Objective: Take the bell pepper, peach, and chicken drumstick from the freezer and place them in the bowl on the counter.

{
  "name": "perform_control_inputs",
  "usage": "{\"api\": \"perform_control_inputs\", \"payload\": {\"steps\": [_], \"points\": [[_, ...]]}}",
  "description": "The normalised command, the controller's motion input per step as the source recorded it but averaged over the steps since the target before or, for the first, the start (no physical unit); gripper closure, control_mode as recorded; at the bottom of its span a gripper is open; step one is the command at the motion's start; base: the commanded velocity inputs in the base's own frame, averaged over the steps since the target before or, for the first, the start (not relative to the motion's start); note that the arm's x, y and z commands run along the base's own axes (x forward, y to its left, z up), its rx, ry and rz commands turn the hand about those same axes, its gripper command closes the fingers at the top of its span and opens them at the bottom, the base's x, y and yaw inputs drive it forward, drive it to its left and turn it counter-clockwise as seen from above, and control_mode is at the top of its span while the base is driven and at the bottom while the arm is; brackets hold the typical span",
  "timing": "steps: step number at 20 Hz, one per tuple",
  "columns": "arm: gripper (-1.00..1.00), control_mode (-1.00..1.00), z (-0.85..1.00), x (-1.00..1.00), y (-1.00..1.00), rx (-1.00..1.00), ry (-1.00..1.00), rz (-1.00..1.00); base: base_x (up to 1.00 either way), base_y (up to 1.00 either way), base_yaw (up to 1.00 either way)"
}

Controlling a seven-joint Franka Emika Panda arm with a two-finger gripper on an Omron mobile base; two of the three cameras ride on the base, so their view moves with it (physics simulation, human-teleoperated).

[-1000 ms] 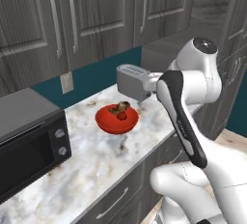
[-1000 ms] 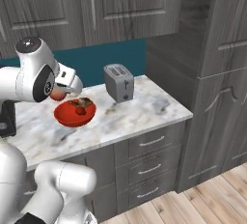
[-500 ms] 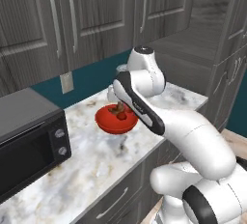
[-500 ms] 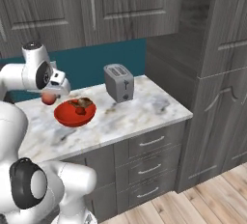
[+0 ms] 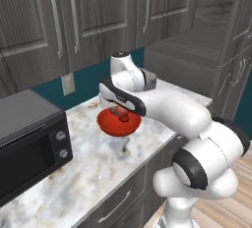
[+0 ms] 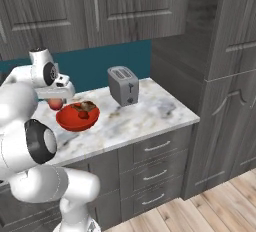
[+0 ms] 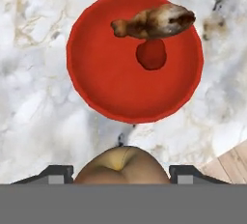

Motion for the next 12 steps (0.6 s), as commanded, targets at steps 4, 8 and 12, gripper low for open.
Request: {"api": "perform_control_inputs", "payload": {"steps": [4,8,12], "points": [[1.00,-1.00,-0.63,0.52,0.00,-0.10,0.00,0.01,0.00,0.00,0.00],[1.00,-1.00,-0.38,0.57,0.13,0.00,0.00,0.00,0.00,0.00,0.00],[1.00,-1.00,-0.28,0.47,0.21,0.00,0.00,0.00,0.00,0.00,0.00]]}}
